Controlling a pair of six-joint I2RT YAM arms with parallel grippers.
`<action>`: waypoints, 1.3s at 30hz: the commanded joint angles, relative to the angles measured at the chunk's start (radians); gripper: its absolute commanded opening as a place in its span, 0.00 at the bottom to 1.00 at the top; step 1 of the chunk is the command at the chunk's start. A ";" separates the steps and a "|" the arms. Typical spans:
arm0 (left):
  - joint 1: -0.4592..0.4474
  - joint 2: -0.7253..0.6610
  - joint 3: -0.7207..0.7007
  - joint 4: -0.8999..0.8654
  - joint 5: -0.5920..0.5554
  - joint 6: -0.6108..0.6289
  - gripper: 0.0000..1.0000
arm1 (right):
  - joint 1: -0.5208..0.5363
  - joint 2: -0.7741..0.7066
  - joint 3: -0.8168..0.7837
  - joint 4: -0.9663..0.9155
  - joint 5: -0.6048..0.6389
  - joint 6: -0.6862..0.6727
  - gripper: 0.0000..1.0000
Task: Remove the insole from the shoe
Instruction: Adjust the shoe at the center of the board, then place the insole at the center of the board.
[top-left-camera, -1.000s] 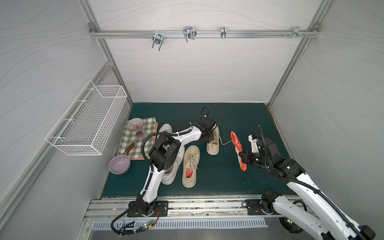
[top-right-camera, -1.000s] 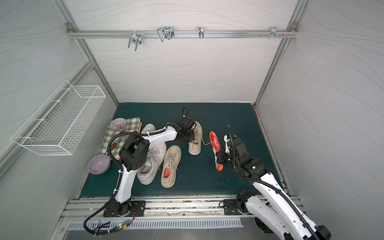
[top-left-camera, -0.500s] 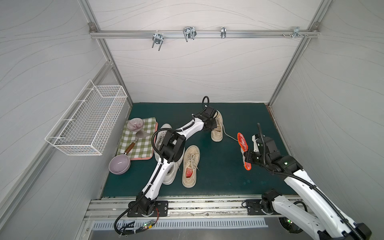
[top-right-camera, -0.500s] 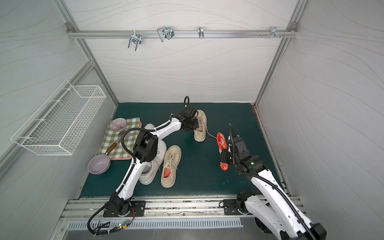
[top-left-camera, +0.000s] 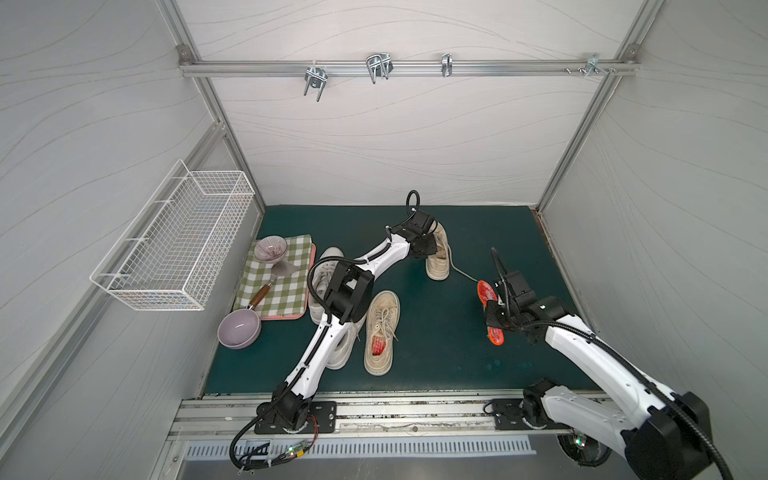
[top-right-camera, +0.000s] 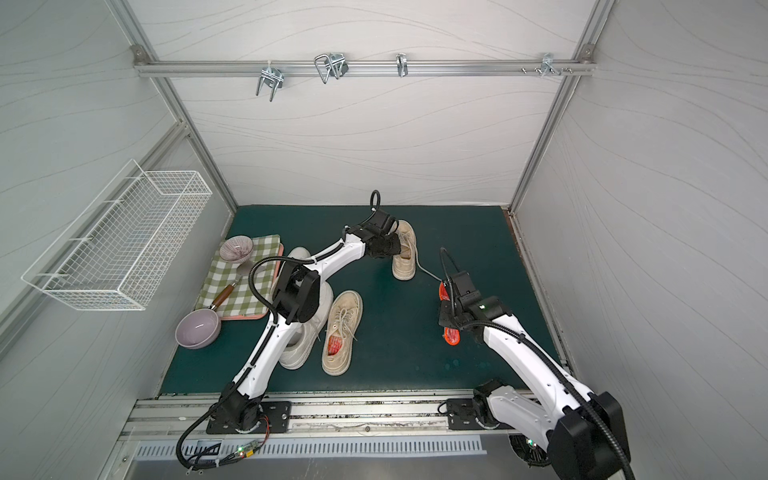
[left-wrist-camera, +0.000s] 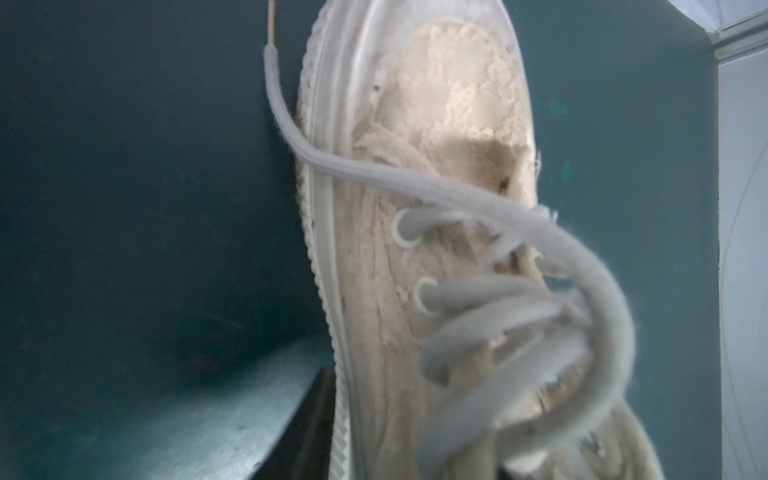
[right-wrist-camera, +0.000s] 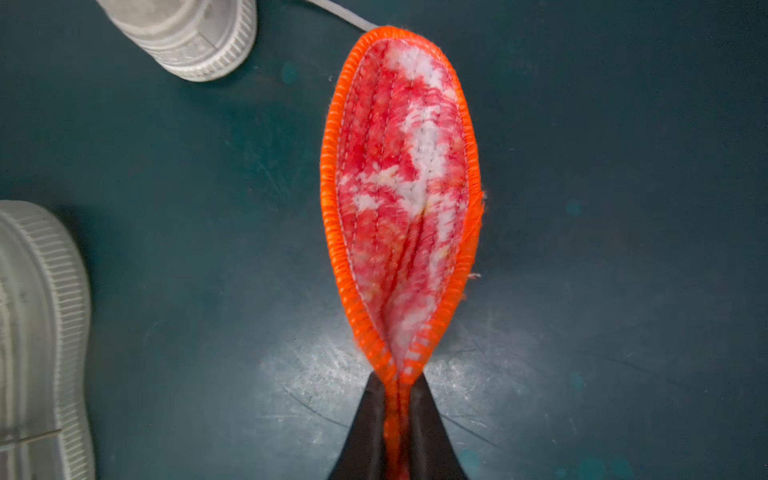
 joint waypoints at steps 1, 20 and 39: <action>-0.006 -0.132 -0.041 -0.041 0.002 0.003 0.48 | -0.041 0.046 0.024 -0.002 0.057 -0.028 0.00; -0.006 -0.915 -1.042 0.256 0.025 0.008 0.69 | -0.171 0.323 0.084 0.008 0.062 -0.028 0.02; -0.047 -1.220 -1.204 0.004 -0.176 0.048 0.69 | 0.065 0.084 0.179 -0.114 0.151 -0.005 0.79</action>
